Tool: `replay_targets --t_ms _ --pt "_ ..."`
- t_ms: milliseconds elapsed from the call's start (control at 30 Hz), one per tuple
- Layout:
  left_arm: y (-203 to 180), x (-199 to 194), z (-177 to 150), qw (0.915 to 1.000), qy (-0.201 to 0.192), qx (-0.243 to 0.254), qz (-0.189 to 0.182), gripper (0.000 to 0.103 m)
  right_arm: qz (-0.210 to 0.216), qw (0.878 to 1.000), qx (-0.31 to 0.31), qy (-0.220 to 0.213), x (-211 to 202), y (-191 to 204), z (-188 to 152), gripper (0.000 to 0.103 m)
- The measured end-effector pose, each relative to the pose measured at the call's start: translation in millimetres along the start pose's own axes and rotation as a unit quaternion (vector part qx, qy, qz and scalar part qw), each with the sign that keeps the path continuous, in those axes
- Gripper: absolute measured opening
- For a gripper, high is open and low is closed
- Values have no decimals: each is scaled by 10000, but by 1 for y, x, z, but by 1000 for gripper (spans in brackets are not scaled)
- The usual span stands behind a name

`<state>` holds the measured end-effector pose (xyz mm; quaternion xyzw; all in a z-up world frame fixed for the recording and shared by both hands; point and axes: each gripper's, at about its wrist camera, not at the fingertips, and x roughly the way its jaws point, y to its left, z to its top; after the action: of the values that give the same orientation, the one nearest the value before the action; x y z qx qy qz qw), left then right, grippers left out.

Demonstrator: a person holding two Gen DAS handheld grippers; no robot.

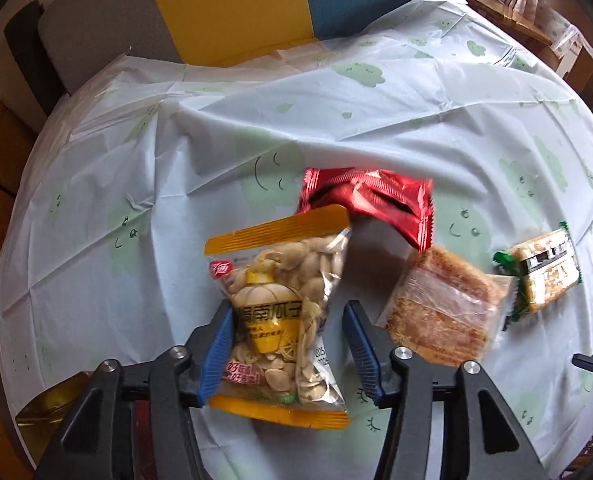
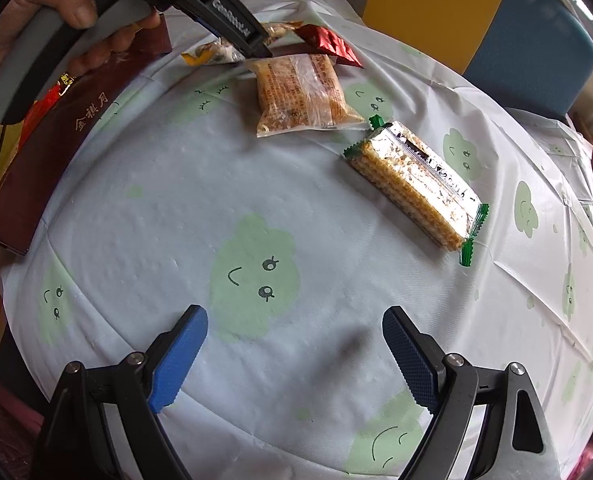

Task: Organize snacks
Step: 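Grasp the clear orange-topped pistachio bag with the left gripper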

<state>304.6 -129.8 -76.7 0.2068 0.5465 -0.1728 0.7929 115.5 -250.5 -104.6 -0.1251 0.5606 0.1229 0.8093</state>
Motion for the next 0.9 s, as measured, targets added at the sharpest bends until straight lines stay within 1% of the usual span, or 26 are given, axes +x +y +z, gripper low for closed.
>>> replay_targets --t_ms 33,67,133,200,267,500,600,733,900 --pt "2 0 0 10000 -44 -76 -41 56 3 10000 2 -4 0 0 0 90" --pt "5 -1 -1 9998 -75 -198 -60 53 4 10000 -6 -8 1 -1 1 90" --pt "9 -2 -4 9995 -129 -267 57 43 -3 10000 -19 -12 1 0 2 90" --pt "12 -4 -9 9994 -112 -337 18 41 -17 10000 -47 -26 1 1 2 90" --pt "11 -6 -17 9994 -135 -315 79 39 -36 10000 -73 -36 -1 3 2 90" --pt "-7 -27 -55 9986 -148 -497 107 37 -78 9998 -142 -75 -6 8 0 90" --pt "-16 -36 -73 9976 -170 -665 25 37 -176 9997 -78 -134 -10 3 -1 90" --pt "-31 -54 -96 9965 -285 -778 -138 37 -305 9986 315 -301 -21 -17 1 90" --pt "-64 -65 -125 9965 -481 -671 -154 37 -420 9930 910 -630 -38 -44 0 90"
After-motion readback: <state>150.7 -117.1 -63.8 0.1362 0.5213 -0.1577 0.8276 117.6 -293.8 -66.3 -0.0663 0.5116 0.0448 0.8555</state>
